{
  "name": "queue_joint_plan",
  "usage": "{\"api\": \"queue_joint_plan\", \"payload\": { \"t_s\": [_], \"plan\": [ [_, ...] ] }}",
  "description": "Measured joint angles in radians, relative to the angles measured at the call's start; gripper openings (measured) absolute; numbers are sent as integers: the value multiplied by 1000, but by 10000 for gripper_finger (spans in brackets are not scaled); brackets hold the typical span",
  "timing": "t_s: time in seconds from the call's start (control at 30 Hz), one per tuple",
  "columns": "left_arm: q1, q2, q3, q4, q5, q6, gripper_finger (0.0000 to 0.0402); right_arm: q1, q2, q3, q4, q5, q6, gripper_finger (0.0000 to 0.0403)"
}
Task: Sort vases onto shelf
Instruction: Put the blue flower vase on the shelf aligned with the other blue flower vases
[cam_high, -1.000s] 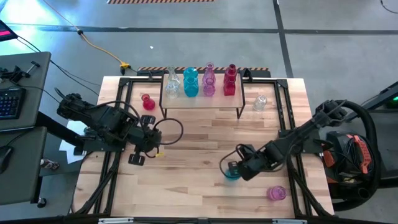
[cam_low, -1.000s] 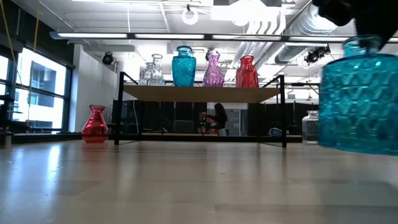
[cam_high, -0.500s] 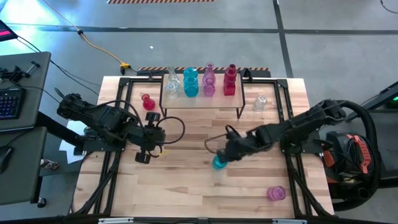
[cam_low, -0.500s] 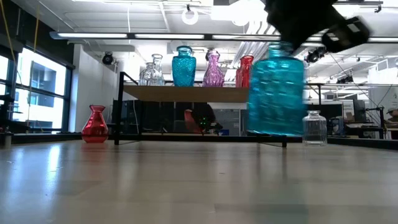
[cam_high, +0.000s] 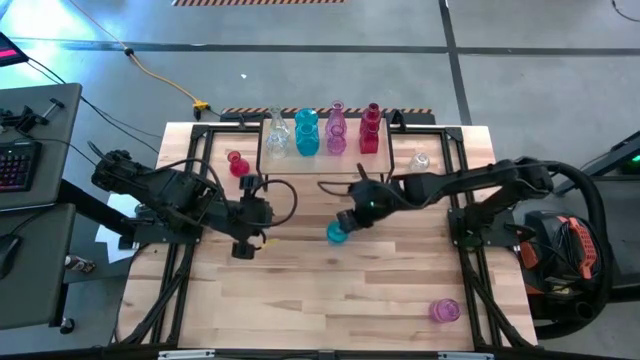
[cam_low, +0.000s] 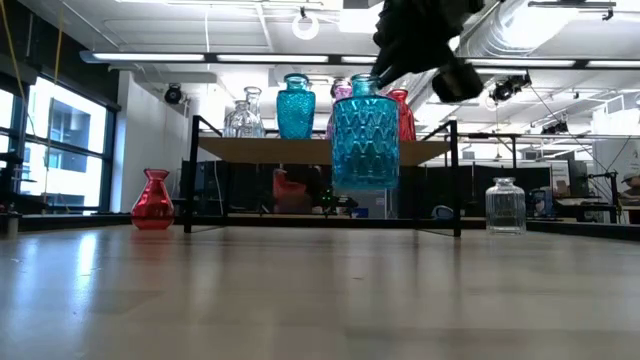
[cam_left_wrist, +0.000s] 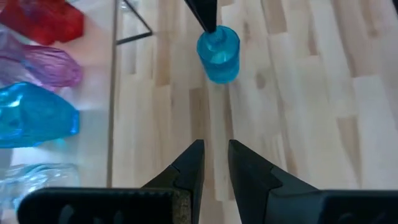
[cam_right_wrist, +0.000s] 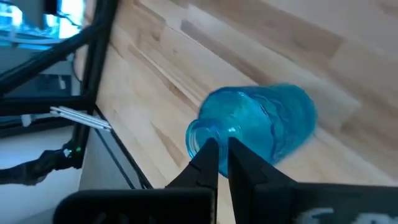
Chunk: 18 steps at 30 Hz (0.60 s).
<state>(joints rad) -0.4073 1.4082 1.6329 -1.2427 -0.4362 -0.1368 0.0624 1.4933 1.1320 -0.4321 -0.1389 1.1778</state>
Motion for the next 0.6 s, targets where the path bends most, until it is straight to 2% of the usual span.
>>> {"api": "queue_joint_plan", "payload": {
  "t_s": [0.27, 0.6],
  "plan": [
    [68, 0, 0, -1, 11, -62, 81, -76, 0, 2, 110, -69, -114, 1],
    [147, 0, 0, -2, 43, -44, 176, -108, 0, 2, 28, -82, -202, 0]
  ]
}}
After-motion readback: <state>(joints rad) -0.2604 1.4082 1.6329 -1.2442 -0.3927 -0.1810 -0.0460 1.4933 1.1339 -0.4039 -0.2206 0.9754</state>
